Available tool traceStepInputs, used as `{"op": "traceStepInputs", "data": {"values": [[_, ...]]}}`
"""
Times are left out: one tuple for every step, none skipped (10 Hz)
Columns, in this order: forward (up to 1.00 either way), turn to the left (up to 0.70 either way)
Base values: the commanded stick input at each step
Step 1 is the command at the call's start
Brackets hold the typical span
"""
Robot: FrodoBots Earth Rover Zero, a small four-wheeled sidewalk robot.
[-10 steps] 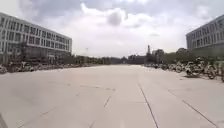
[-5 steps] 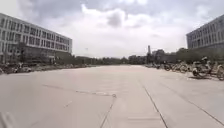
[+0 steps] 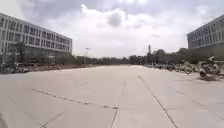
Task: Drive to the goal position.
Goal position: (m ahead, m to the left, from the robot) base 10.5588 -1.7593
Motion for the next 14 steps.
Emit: {"op": "traceStepInputs", "data": {"values": [[0.95,0.02],[0.89,0.02],[0.85,0.02],[0.82,0.02],[0.82,0.02],[0.82,0.02],[0.83,0.02],[0.93,0.02],[0.97,0.02],[0.98,0.02],[0.98,0.02],[0.97,0.02],[0.97,-0.02],[0.98,-0.10]]}}
